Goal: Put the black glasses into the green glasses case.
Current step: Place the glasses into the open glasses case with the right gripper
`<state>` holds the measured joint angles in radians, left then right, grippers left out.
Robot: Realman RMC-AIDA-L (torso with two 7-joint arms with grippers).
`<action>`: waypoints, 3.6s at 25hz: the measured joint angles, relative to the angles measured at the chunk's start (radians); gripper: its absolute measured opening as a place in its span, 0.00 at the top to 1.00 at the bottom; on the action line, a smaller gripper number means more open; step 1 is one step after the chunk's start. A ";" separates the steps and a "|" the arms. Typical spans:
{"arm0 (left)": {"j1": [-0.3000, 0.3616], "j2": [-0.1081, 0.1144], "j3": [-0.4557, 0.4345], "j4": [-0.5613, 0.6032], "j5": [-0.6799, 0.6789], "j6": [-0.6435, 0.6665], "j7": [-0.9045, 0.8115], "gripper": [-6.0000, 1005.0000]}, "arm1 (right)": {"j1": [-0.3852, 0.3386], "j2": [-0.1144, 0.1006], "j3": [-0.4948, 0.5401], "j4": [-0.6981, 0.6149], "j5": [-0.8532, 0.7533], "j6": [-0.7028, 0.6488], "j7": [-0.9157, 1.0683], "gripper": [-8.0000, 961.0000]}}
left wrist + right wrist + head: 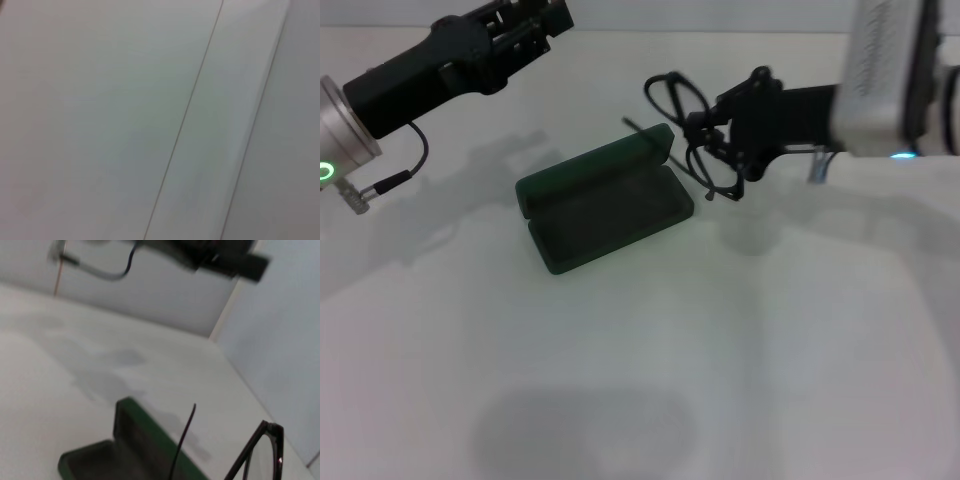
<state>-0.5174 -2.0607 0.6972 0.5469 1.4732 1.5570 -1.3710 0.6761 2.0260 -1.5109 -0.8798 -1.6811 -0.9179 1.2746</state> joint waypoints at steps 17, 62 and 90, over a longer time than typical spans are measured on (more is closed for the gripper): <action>-0.006 -0.005 0.007 -0.007 0.002 0.000 0.029 0.53 | -0.058 0.002 -0.470 -0.150 -0.001 0.455 -0.033 0.89; -0.032 -0.006 0.010 -0.018 0.008 0.000 0.023 0.53 | -0.077 0.002 -0.865 -0.149 -0.043 0.946 -0.246 0.87; -0.061 -0.018 0.008 -0.045 0.013 -0.021 0.046 0.53 | -0.090 0.002 -0.846 -0.170 -0.028 0.917 -0.140 0.78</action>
<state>-0.5788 -2.0792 0.7048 0.5016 1.4859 1.5362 -1.3254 0.5862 2.0280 -2.3572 -1.0501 -1.7088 -0.0013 1.1342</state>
